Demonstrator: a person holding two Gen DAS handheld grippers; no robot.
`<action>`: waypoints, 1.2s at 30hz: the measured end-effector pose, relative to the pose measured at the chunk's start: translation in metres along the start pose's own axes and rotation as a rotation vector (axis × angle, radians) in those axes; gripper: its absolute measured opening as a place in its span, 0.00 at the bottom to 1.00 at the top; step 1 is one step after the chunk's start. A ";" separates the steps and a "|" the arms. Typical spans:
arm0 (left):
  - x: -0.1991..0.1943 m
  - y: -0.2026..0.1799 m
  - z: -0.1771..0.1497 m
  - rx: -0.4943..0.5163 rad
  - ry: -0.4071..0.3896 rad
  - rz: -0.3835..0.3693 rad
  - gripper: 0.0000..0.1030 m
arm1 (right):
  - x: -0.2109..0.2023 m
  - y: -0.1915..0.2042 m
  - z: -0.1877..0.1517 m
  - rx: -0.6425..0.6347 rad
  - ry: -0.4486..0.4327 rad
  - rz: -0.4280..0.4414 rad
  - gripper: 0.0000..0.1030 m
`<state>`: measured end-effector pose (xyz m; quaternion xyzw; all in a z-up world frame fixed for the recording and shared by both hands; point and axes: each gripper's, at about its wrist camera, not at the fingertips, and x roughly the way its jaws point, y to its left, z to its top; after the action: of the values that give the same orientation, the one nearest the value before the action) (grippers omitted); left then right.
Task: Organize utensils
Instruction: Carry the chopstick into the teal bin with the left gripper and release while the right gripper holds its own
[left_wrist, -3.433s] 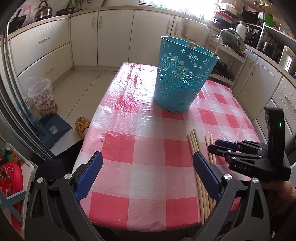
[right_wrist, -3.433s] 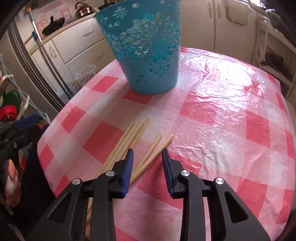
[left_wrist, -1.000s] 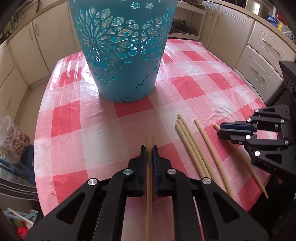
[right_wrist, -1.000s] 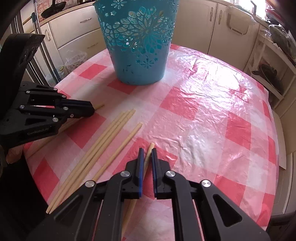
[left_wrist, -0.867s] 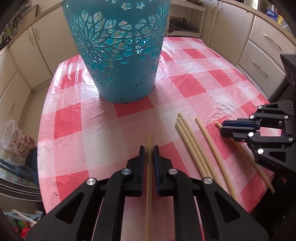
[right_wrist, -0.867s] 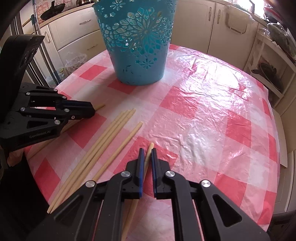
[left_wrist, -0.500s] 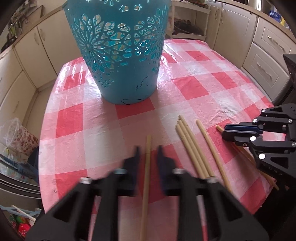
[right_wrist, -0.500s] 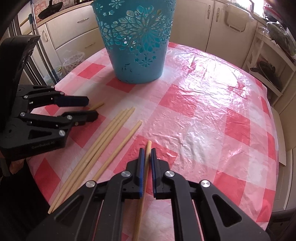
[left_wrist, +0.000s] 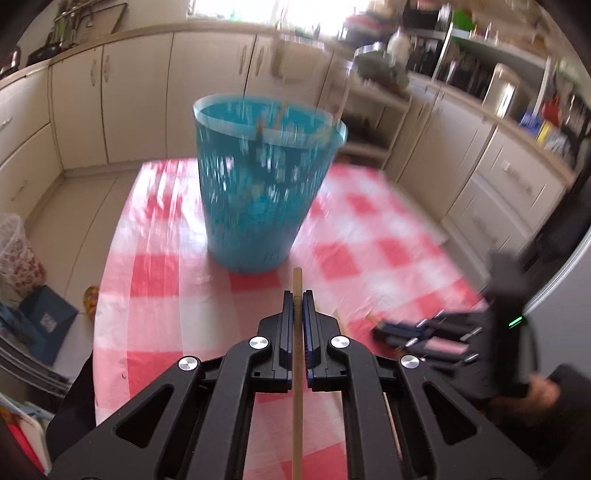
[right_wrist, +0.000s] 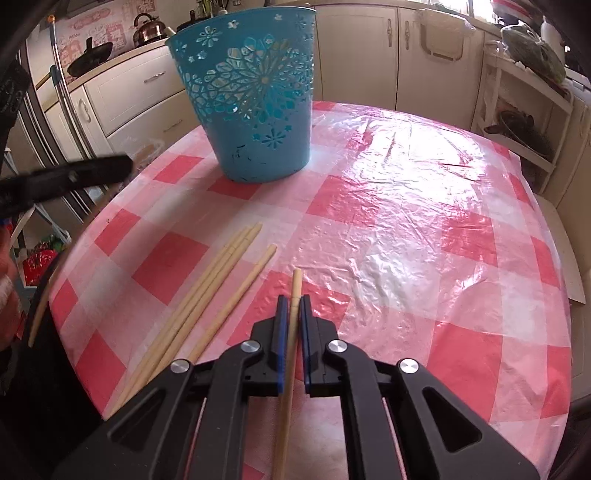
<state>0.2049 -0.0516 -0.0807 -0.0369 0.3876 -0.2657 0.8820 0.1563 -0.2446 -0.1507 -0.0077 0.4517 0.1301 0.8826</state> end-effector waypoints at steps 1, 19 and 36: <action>-0.011 0.003 0.008 -0.016 -0.036 -0.026 0.05 | 0.000 0.001 0.001 -0.002 0.001 -0.002 0.06; -0.065 0.001 0.182 -0.088 -0.520 -0.081 0.05 | 0.008 -0.035 0.011 0.206 -0.008 0.134 0.05; 0.033 0.043 0.195 -0.193 -0.504 0.117 0.05 | 0.007 -0.038 0.008 0.240 -0.016 0.173 0.05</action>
<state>0.3793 -0.0590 0.0216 -0.1631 0.1809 -0.1586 0.9568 0.1753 -0.2783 -0.1554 0.1381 0.4559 0.1507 0.8662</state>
